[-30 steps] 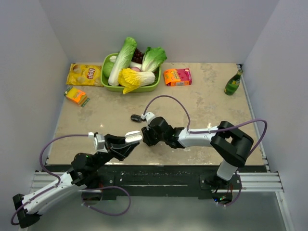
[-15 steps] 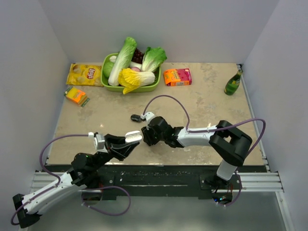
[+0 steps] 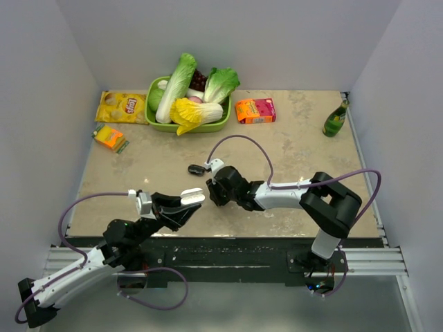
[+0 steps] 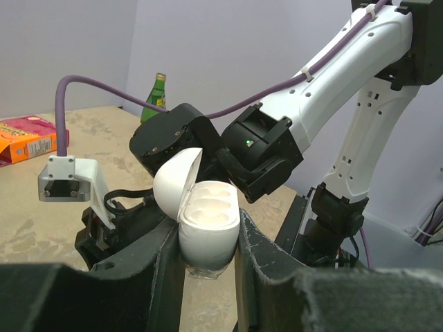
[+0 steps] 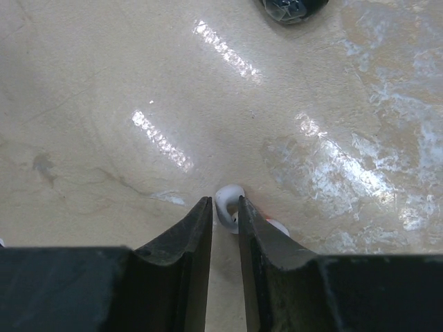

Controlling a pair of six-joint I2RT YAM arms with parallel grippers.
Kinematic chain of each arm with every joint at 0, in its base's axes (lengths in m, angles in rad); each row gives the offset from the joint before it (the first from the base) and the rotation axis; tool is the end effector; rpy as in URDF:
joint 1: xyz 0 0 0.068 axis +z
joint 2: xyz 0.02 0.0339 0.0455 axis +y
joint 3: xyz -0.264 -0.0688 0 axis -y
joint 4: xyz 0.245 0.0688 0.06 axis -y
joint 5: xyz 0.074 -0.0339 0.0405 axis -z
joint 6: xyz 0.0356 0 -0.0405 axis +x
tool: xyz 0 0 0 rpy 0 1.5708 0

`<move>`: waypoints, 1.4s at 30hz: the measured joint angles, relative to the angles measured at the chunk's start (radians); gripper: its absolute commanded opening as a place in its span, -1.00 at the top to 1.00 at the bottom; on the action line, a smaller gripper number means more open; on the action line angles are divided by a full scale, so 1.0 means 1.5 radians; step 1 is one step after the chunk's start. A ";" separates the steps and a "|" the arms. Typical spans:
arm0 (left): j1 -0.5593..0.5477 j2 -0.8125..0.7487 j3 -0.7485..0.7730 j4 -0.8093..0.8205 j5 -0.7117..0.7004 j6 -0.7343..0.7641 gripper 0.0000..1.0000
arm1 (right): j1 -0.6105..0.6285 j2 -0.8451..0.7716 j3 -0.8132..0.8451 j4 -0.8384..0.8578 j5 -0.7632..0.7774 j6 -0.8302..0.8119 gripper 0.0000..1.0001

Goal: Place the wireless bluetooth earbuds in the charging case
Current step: Pick up the earbud from the center of the board, then place the earbud in the charging case.

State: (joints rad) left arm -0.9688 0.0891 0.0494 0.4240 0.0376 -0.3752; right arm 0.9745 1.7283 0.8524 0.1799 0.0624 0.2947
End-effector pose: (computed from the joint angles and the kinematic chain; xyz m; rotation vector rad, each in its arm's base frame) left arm 0.0588 -0.0880 0.2283 0.4065 1.2077 -1.1948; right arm 0.1975 0.2870 0.1542 -0.7469 2.2143 0.5890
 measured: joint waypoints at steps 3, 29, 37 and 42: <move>0.000 0.001 0.000 0.000 0.000 0.000 1.00 | -0.001 0.000 0.000 -0.001 0.005 0.000 0.70; 0.000 0.230 0.001 0.155 0.050 0.002 1.00 | -0.012 -0.592 0.071 -0.248 -0.100 -0.071 1.00; 0.004 0.389 0.089 0.220 0.208 0.012 1.00 | 0.002 -0.609 0.087 -0.377 -0.290 -0.131 1.00; 0.008 0.423 0.117 0.267 0.296 0.000 1.00 | 0.005 -0.642 0.079 -0.407 -0.352 -0.148 1.00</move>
State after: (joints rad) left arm -0.9573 0.7238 0.2245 0.8238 0.4808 -0.3748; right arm 0.9821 0.7658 0.9714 -0.4305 -0.4652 0.0727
